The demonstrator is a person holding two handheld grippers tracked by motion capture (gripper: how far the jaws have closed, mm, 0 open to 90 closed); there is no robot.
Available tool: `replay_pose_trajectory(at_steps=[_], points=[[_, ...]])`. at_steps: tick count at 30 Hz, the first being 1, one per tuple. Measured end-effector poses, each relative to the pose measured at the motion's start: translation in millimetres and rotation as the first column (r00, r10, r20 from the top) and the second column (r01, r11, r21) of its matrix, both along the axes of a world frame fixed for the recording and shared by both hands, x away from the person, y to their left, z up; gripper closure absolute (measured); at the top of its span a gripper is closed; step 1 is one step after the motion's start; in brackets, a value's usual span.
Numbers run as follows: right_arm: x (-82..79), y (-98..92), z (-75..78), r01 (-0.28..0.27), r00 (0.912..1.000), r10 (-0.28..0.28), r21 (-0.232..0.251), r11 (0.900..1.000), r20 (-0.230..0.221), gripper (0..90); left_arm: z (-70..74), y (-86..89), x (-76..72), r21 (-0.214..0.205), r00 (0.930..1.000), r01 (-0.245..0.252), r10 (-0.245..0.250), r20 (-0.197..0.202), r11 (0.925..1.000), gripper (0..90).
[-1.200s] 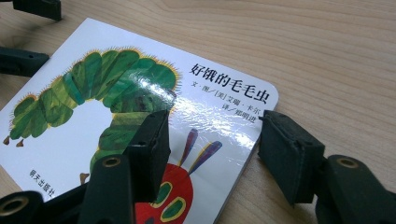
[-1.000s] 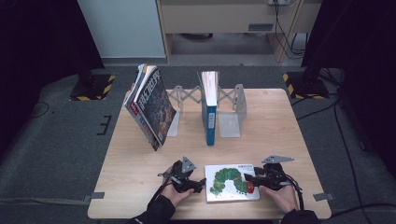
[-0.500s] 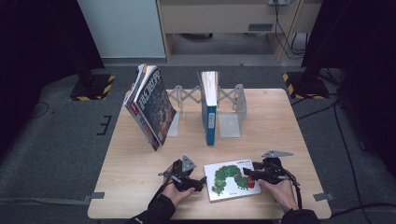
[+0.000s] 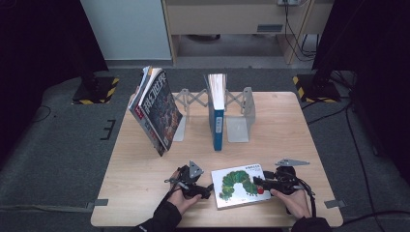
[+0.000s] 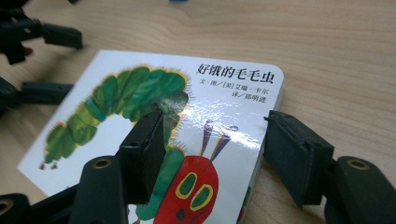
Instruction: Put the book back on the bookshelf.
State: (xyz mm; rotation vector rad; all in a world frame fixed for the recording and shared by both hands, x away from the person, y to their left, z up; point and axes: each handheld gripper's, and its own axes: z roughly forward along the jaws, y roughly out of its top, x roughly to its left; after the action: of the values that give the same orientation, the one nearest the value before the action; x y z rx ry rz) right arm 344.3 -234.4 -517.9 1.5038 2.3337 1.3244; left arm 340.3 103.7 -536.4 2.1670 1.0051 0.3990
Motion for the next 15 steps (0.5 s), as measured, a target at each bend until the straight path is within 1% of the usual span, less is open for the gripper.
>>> replay_pose_trajectory(at_steps=[1, 3, 8, 11, 13, 15], points=[[-0.4, -1.8, 1.7, 0.003, 0.9999, -0.003, 0.023, 0.9997, 0.011, 38.7, 0.0, 0.1, 0.2, 0.0, 1.0, 0.001, -0.001, 0.0, 1.0, 4.0], [-1.4, -3.7, 4.7, 0.006, 0.9997, -0.007, 0.05, 0.9987, 0.024, 38.7, 0.0, 0.1, 0.4, 0.001, 1.0, 0.002, -0.002, -0.001, 1.0, 3.8], [-1.0, -3.5, 10.5, 0.011, 0.9974, -0.017, 0.09, 0.9959, 0.071, 37.2, -0.1, 0.3, 0.6, 0.001, 1.0, 0.004, -0.004, 0.0, 1.0, 3.7], [-1.1, -3.5, 14.5, 0.014, 0.9948, -0.028, 0.136, 0.9906, 0.098, 37.2, -0.1, 0.5, 0.7, 0.001, 1.0, 0.005, -0.005, -0.001, 1.0, 3.6], [-1.2, -3.5, 16.8, 0.006, 0.9922, -0.024, 0.148, 0.989, 0.122, 37.0, -0.1, 0.5, 0.8, 0.001, 1.0, 0.005, -0.005, -0.001, 1.0, 3.6], [-1.5, -3.1, 18.1, 0.002, 0.9906, -0.023, 0.159, 0.9873, 0.135, 36.0, -0.1, 0.6, 0.8, 0.002, 1.0, 0.006, -0.006, -0.001, 1.0, 3.6]])
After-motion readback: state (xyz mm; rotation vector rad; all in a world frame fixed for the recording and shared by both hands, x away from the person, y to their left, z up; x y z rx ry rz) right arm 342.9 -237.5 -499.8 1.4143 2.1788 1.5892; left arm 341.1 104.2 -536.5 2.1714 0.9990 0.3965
